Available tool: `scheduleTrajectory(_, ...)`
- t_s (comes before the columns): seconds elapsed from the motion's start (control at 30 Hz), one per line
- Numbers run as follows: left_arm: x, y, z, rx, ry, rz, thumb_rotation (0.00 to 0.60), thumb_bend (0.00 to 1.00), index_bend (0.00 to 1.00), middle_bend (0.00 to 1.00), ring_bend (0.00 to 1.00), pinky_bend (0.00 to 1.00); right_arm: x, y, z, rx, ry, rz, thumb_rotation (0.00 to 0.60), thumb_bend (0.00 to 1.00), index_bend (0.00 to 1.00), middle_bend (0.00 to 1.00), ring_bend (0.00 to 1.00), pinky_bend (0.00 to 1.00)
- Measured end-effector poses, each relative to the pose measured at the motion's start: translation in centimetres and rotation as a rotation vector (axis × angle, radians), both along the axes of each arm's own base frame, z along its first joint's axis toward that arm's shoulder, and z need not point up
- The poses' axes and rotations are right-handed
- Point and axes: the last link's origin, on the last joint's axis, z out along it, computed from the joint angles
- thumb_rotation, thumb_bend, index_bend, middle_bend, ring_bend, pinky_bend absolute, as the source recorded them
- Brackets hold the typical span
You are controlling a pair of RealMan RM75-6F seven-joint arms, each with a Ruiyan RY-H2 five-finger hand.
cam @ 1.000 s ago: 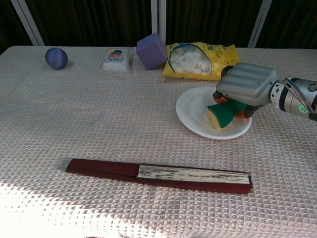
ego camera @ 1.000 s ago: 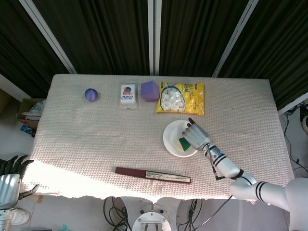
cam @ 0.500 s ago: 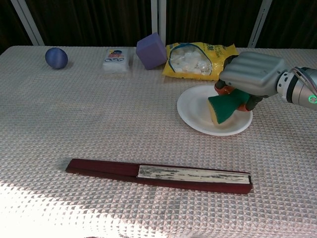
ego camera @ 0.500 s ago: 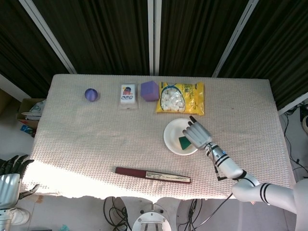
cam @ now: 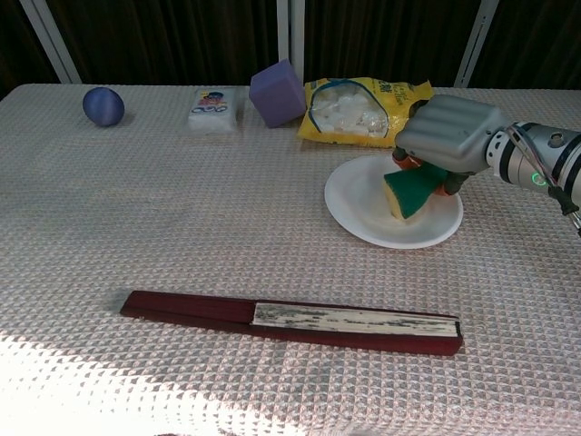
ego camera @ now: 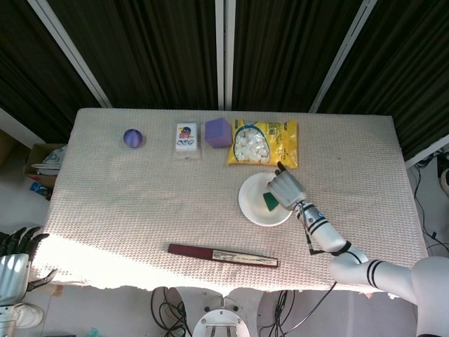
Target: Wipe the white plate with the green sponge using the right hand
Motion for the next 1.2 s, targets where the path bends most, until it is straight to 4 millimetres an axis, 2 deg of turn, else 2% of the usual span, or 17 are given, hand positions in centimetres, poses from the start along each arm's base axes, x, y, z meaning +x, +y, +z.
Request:
scheduleTrajectory(0.23, 0.0, 0.1, 0.0, 0.0, 0.001, -0.009, 0.6, 0.02, 0.25, 0.15, 0.09, 0.13, -1.3, -0.3, 2.8, -0.074, -0.049, -0.047, 0.6, 0.66, 0.92, 0.61, 0.38, 0.17)
scheduleTrajectory(0.43, 0.4, 0.5, -0.1, -0.002, 0.003, -0.031, 0.6, 0.02, 0.25, 0.15, 0.09, 0.13, -4.1, 0.3, 5.6, -0.113, -0.127, -0.136, 0.6, 0.65, 0.91, 0.61, 0.37, 0.17)
scheduleTrajectory(0.5, 0.6, 0.6, -0.2, -0.005, 0.004, -0.039, 0.6, 0.02, 0.25, 0.15, 0.09, 0.13, -5.5, 0.6, 6.1, -0.118, -0.153, -0.181, 0.6, 0.64, 0.88, 0.59, 0.36, 0.16)
scheduleTrajectory(0.6, 0.9, 0.7, -0.3, -0.007, 0.006, -0.046, 0.6, 0.02, 0.25, 0.15, 0.09, 0.13, -7.1, 0.5, 6.5, -0.126, -0.162, -0.224, 0.6, 0.57, 0.72, 0.52, 0.33, 0.15)
scheduleTrajectory(0.73, 1.3, 0.7, -0.1, -0.005, 0.009, -0.048, 0.6, 0.02, 0.25, 0.15, 0.09, 0.13, -8.6, 0.0, 5.9, -0.126, -0.181, -0.286, 0.6, 0.49, 0.5, 0.4, 0.24, 0.12)
scheduleTrajectory(0.77, 1.3, 0.6, 0.0, -0.004, 0.011, -0.047, 0.6, 0.02, 0.25, 0.15, 0.09, 0.13, -8.9, -0.2, 5.6, -0.124, -0.183, -0.302, 0.6, 0.46, 0.42, 0.36, 0.21, 0.11)
scheduleTrajectory(0.83, 1.3, 0.5, 0.1, -0.002, 0.014, -0.041, 0.6, 0.02, 0.25, 0.15, 0.09, 0.13, -9.3, -0.4, 5.2, -0.121, -0.185, -0.325, 0.6, 0.41, 0.26, 0.29, 0.15, 0.09)
scheduleTrajectory(0.93, 1.3, 0.4, 0.1, -0.002, 0.016, -0.036, 0.6, 0.02, 0.25, 0.15, 0.09, 0.13, -9.3, -0.7, 4.6, -0.11, -0.204, -0.349, 0.6, 0.35, 0.1, 0.21, 0.1, 0.07)
scheduleTrajectory(1.03, 1.4, 0.4, 0.1, -0.003, 0.016, -0.037, 0.6, 0.03, 0.25, 0.15, 0.09, 0.13, -9.0, -0.7, 4.5, -0.105, -0.219, -0.346, 0.6, 0.3, 0.01, 0.14, 0.06, 0.05)
scheduleTrajectory(1.2, 1.5, 0.6, 0.2, -0.004, 0.019, -0.045, 0.6, 0.02, 0.25, 0.15, 0.09, 0.13, -8.7, -0.3, 5.0, -0.103, -0.234, -0.337, 0.6, 0.27, 0.0, 0.08, 0.01, 0.01)
